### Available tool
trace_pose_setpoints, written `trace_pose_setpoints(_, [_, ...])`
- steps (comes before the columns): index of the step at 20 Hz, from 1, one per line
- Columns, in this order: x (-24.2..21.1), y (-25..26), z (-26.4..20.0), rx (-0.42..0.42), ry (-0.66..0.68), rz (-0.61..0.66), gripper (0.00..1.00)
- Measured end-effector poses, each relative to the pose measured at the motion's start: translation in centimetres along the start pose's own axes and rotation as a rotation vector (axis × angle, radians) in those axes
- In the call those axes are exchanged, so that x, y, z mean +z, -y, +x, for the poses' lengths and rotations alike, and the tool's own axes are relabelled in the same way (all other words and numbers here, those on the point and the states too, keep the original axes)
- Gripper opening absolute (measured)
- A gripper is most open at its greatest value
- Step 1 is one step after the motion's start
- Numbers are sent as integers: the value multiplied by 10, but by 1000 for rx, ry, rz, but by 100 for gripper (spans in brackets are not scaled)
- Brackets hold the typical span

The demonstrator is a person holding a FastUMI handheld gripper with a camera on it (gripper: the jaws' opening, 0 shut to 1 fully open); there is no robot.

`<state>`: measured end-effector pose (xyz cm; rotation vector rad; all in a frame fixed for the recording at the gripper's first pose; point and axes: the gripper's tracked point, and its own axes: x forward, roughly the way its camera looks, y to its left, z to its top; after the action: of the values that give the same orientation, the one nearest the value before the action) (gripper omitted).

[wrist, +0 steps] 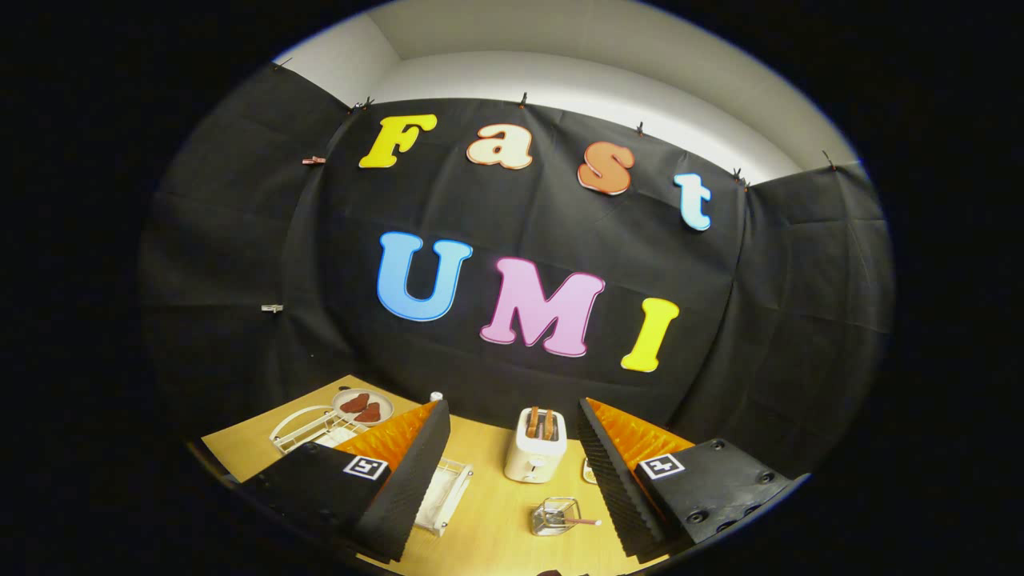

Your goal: Take the plate from the dish rack, then take the spoon from the basket and place it into the plate.

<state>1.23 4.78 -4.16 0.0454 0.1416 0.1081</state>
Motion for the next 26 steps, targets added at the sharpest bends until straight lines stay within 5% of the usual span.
trace_pose_setpoints(7, [-65,-58,49,138,-215,62,98])
trace_pose_setpoints(13, [-119,-101,100,171,-348,52,98])
trace_pose_setpoints(26, [-261,-146,163,88,-698,245,99])
